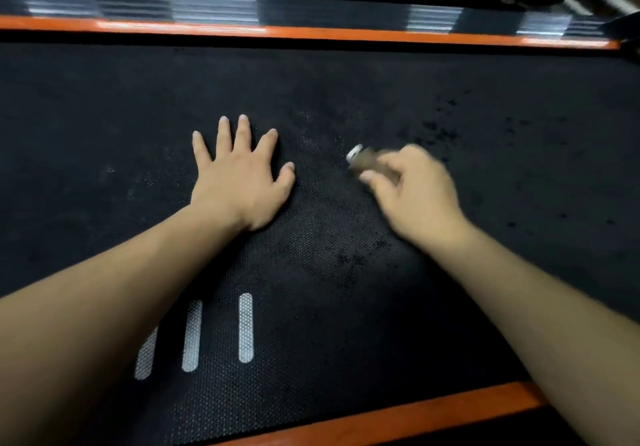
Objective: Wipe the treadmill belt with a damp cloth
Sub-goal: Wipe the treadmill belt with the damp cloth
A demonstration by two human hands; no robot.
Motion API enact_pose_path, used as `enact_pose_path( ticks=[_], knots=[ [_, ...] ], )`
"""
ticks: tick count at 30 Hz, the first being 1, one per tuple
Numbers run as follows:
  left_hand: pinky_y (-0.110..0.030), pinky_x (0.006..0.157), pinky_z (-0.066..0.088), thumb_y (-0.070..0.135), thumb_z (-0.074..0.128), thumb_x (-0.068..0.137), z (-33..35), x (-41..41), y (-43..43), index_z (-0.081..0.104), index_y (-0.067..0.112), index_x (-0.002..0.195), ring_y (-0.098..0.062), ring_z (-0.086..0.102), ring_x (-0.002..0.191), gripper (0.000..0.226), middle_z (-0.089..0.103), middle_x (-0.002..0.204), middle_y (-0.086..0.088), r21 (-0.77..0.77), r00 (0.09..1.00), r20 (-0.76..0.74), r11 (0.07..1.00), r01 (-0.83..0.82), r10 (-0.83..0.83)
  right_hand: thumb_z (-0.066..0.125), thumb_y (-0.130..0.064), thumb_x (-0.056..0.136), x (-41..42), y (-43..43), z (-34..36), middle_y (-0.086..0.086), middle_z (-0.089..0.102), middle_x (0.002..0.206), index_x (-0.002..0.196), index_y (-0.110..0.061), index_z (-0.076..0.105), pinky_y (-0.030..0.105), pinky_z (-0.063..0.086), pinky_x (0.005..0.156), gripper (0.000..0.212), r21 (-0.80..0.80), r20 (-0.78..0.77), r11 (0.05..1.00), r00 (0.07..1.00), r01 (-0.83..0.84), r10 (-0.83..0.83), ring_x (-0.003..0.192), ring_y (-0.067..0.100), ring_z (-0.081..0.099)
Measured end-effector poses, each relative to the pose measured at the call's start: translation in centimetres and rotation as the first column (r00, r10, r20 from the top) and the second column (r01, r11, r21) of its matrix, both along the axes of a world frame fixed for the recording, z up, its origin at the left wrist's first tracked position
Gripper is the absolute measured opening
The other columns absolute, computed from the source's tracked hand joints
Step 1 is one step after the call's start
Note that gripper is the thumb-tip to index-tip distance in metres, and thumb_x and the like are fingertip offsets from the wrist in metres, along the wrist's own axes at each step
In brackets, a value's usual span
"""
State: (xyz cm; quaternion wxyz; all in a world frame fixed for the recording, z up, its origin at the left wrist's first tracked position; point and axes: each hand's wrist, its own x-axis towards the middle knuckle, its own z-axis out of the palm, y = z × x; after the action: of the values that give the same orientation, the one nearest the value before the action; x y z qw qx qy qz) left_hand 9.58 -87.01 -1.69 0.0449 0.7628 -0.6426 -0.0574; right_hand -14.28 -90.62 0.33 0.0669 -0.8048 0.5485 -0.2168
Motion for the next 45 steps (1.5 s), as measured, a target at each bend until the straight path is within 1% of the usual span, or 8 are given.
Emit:
enact_pose_path(
  ticks=[4, 10, 15, 21, 27, 33, 40, 45],
  knots=[
    [-0.064, 0.122, -0.007, 0.063, 0.021, 0.100, 0.2, 0.1, 0.0, 0.018, 0.029, 0.161, -0.035, -0.007, 0.157, 0.070, 0.004, 0.171, -0.015, -0.001, 1.000, 0.007, 1.000, 0.000, 0.000, 0.054, -0.053, 0.088, -0.8, 7.4, 0.7, -0.011, 0.044, 0.079, 0.103, -0.031, 0.073, 0.035, 0.046, 0.068, 0.033, 0.116, 0.063, 0.930, 0.937, -0.350, 0.345, 0.073, 0.016, 0.053],
    [-0.062, 0.123, -0.006, 0.062, 0.021, 0.101, 0.2, 0.1, 0.3, 0.019, 0.027, 0.161, -0.034, -0.006, 0.157, 0.070, 0.005, 0.171, -0.016, -0.018, 1.000, 0.000, 1.000, 0.006, -0.006, 0.063, -0.049, 0.090, -2.5, 2.6, 0.4, -0.005, 0.047, 0.079, 0.094, -0.028, 0.071, 0.034, 0.042, 0.067, 0.023, 0.024, -0.005, 1.000, 1.000, 0.002, -0.002, 0.081, 0.024, 0.057],
    [-0.061, 0.124, -0.004, 0.061, 0.024, 0.101, 0.2, 0.1, 0.4, 0.024, 0.027, 0.160, -0.034, -0.002, 0.158, 0.068, 0.009, 0.170, -0.016, -0.038, 1.000, -0.012, 0.999, 0.006, -0.006, 0.063, -0.045, 0.088, -2.5, 11.5, 1.2, -0.010, 0.043, 0.076, 0.092, -0.023, 0.075, 0.023, 0.037, 0.065, 0.026, 0.152, 0.076, 0.866, 0.879, -0.477, 0.471, 0.069, 0.006, 0.043],
    [-0.062, 0.124, 0.001, 0.045, 0.037, 0.104, 0.8, -0.6, 1.0, 0.042, 0.021, 0.150, -0.034, 0.014, 0.155, 0.053, 0.029, 0.164, -0.014, -0.102, 0.997, -0.076, 0.995, 0.009, -0.017, 0.063, -0.052, 0.087, -6.0, 4.9, 1.3, -0.003, 0.052, 0.077, 0.081, -0.026, 0.070, 0.037, 0.048, 0.066, 0.027, 0.027, -0.016, 0.992, 0.992, -0.122, 0.123, 0.073, 0.022, 0.056],
    [-0.062, 0.124, 0.002, 0.032, 0.040, 0.102, 1.4, -5.2, -1.0, 0.047, 0.024, 0.147, -0.030, 0.019, 0.155, 0.046, 0.035, 0.162, -0.007, -0.162, 0.977, -0.187, 0.984, 0.069, -0.099, 0.061, -0.047, 0.088, -6.2, 9.9, 1.6, -0.006, 0.054, 0.082, 0.103, -0.028, 0.076, 0.029, 0.047, 0.070, 0.028, 0.162, 0.005, 0.829, 0.840, -0.536, 0.542, 0.077, 0.013, 0.055],
    [-0.059, 0.123, -0.011, 0.060, 0.019, 0.102, 0.0, -6.1, -1.4, 0.018, 0.034, 0.162, -0.029, -0.009, 0.158, 0.065, 0.002, 0.172, -0.009, -0.021, 0.996, -0.065, 0.998, 0.059, -0.061, 0.063, -0.051, 0.087, -8.8, 0.7, 0.7, -0.002, 0.049, 0.081, 0.088, -0.033, 0.072, 0.035, 0.045, 0.070, 0.020, -0.020, 0.007, 0.999, 0.999, -0.048, 0.048, 0.082, 0.025, 0.057],
    [-0.057, 0.124, -0.009, 0.061, 0.016, 0.102, 0.0, -6.3, -1.2, 0.013, 0.036, 0.162, -0.030, -0.010, 0.158, 0.065, 0.000, 0.172, -0.007, -0.002, 0.999, -0.018, 0.999, 0.050, -0.050, 0.059, -0.044, 0.092, -6.9, 4.4, 1.0, -0.006, 0.048, 0.083, 0.105, -0.036, 0.074, 0.034, 0.047, 0.069, 0.021, 0.048, -0.027, 0.866, 0.866, -0.499, 0.500, 0.076, 0.016, 0.053],
    [-0.056, 0.124, -0.009, 0.056, 0.016, 0.104, 0.1, -6.2, -1.3, 0.014, 0.036, 0.163, -0.027, -0.010, 0.158, 0.062, -0.001, 0.172, -0.005, 0.007, 0.998, -0.042, 0.999, 0.046, -0.046, 0.061, -0.049, 0.090, -6.8, -5.3, 0.1, -0.002, 0.049, 0.087, 0.098, -0.026, 0.071, 0.033, 0.042, 0.071, 0.026, -0.031, 0.003, 1.000, 1.000, -0.005, 0.005, 0.087, 0.025, 0.056]
  ],
)
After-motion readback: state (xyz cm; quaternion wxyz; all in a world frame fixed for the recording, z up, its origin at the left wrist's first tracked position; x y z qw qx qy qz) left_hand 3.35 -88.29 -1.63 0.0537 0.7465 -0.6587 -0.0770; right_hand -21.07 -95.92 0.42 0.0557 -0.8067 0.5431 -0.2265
